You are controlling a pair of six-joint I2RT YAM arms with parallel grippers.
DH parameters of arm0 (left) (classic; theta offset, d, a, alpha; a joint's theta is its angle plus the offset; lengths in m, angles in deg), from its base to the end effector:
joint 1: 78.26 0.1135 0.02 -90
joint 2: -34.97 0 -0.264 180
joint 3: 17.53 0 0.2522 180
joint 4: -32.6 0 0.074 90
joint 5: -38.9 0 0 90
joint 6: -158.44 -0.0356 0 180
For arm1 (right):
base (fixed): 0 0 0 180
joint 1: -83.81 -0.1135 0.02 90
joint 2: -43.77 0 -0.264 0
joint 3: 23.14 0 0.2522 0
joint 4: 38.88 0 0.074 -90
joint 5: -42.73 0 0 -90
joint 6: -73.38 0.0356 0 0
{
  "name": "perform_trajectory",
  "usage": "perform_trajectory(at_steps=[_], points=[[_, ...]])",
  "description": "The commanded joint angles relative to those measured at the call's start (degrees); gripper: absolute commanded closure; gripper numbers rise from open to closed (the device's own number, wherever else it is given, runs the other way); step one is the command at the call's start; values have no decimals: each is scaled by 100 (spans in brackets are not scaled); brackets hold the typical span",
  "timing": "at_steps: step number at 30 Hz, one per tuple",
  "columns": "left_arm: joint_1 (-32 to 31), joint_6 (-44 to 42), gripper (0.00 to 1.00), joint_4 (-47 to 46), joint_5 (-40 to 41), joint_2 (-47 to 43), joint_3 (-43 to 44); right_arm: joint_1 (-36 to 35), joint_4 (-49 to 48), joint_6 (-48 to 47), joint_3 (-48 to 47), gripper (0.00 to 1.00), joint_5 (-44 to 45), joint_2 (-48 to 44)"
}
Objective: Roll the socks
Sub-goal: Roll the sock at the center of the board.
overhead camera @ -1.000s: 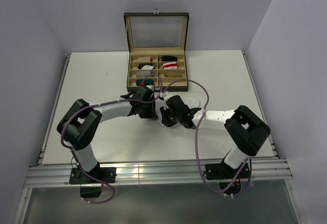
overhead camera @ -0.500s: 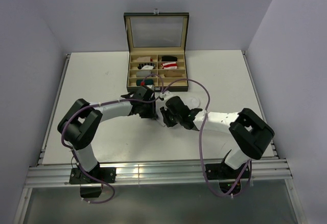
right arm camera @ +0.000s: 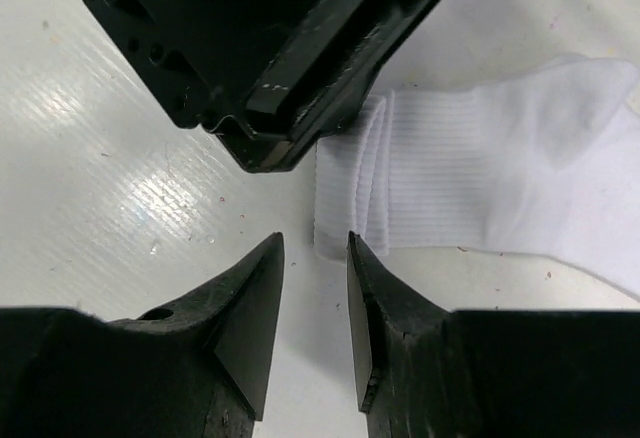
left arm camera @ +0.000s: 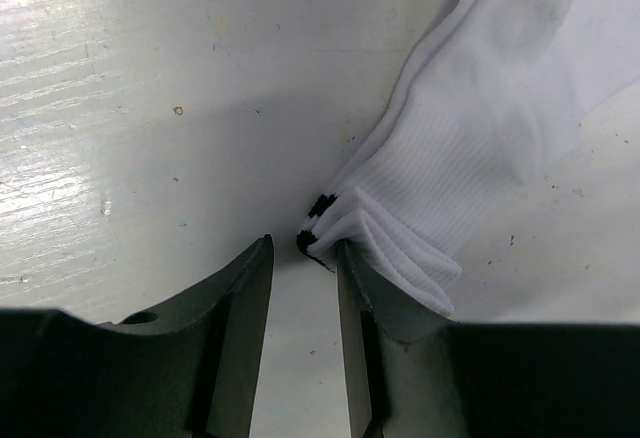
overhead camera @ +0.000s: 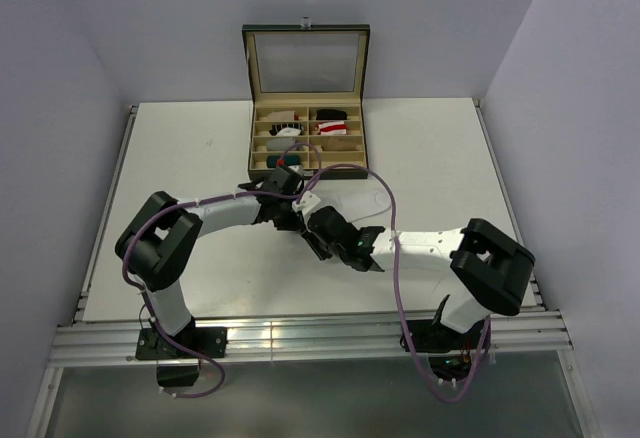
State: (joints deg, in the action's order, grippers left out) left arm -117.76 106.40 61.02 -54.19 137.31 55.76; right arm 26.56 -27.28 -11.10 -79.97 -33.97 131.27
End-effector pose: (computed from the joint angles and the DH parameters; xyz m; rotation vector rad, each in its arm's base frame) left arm 0.2733 -0.2278 0.1566 0.0571 2.6788 -0.5455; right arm 0.1723 0.2528 0.1755 -0.8966 2.1212 0.3010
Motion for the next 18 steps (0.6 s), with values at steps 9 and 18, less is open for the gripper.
perform_trajectory(at_steps=[9,18], points=[[-40,-148,61,530,-86,312,15,-163,-119,-271,-351,61,374,759],[-5,-201,61,600,-121,339,77,-277,769,202,-764,61,981,1453]])
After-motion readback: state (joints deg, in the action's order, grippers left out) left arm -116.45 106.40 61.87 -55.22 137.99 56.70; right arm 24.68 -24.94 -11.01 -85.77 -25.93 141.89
